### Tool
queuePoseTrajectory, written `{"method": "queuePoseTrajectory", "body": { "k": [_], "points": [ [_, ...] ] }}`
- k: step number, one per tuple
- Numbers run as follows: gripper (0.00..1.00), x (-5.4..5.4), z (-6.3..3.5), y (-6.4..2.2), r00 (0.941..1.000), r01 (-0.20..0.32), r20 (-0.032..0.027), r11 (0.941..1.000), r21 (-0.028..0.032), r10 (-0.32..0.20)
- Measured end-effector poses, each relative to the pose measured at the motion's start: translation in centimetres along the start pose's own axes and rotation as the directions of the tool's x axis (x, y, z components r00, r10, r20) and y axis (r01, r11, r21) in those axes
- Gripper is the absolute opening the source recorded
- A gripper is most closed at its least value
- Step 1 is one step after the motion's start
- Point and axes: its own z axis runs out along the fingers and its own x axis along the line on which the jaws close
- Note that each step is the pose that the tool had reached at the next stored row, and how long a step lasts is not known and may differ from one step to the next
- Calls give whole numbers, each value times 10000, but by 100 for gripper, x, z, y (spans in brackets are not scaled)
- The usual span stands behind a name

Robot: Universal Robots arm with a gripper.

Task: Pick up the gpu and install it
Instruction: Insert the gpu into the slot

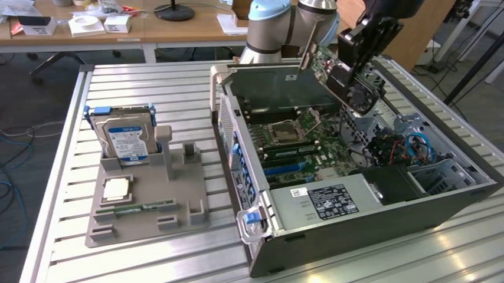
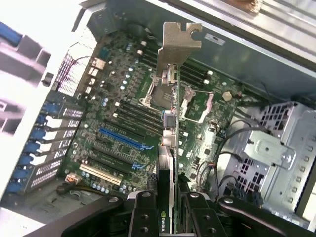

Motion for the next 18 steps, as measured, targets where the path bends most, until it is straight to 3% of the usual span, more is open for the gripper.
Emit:
{"method": "queuePoseTrajectory", "body": {
  "k": [4,9,14,18],
  "points": [
    [26,0,1,0,9977,673,-67,9977,-27,-673],
    [26,0,3,0,9875,1567,-154,9876,-69,-1567],
    [26,0,5,0,9694,2442,-235,9697,-118,-2444],
    [26,0,7,-1,9497,3113,-296,9502,-161,-3116]
  ]
}}
